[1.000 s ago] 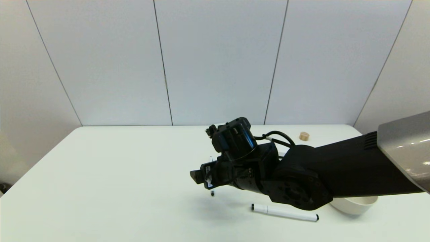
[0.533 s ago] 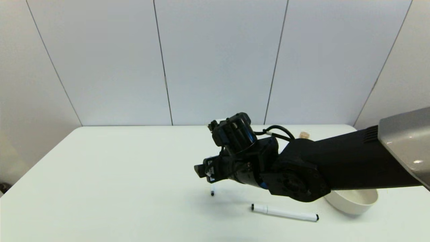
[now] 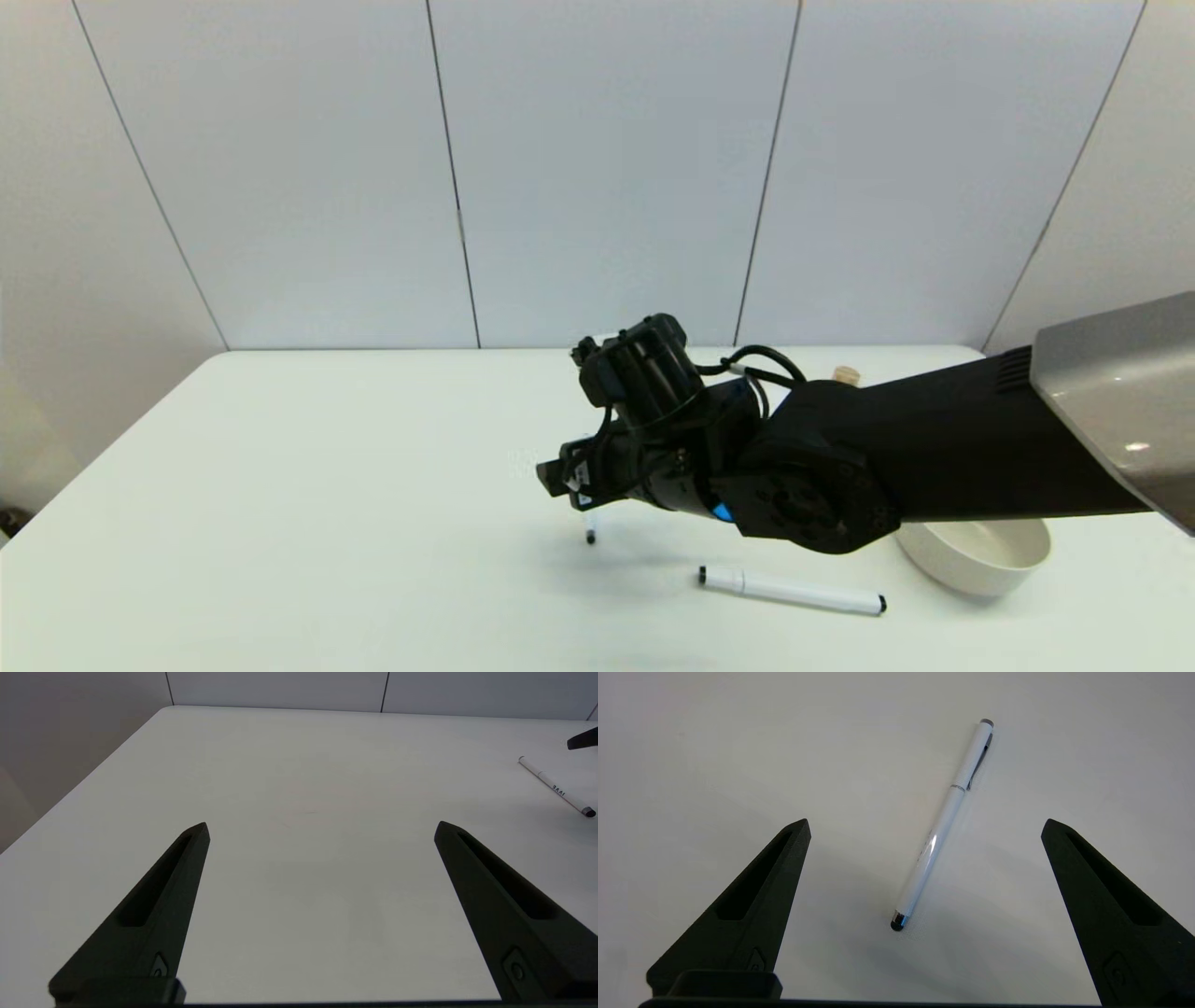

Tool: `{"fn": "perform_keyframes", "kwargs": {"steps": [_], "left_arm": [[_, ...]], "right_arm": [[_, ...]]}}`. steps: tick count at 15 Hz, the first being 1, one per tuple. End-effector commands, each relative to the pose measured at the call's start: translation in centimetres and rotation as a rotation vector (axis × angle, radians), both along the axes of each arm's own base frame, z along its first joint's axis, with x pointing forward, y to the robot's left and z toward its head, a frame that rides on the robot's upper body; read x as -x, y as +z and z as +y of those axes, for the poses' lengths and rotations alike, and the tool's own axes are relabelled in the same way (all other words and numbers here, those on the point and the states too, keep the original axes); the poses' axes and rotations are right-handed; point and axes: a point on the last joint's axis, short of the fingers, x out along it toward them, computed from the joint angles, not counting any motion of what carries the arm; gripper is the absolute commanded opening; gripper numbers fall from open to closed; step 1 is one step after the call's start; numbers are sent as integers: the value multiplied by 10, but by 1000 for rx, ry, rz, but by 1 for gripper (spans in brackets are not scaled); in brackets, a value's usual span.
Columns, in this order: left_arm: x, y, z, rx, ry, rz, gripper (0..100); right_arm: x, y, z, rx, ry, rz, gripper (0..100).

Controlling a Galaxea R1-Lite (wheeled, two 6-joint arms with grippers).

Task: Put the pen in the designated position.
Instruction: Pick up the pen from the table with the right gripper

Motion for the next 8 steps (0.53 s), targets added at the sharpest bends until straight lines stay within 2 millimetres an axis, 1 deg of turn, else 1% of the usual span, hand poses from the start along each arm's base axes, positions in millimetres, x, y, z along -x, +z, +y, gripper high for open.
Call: {"fn": "perform_keyframes", "kwargs": {"steps": [1, 3, 5, 8], "left_arm": [[0, 0, 0, 0, -1, 1, 100], [0, 0, 0, 0, -1, 1, 100], [0, 0, 0, 0, -1, 1, 100], [0, 0, 0, 0, -1, 1, 100]], "right_arm": [[3, -13, 9, 28, 8, 28, 100], [0, -23, 12, 50, 1, 38, 100], [-6, -30, 16, 69, -27, 27, 100], [-11, -42, 20, 103, -56, 20, 100]]}}
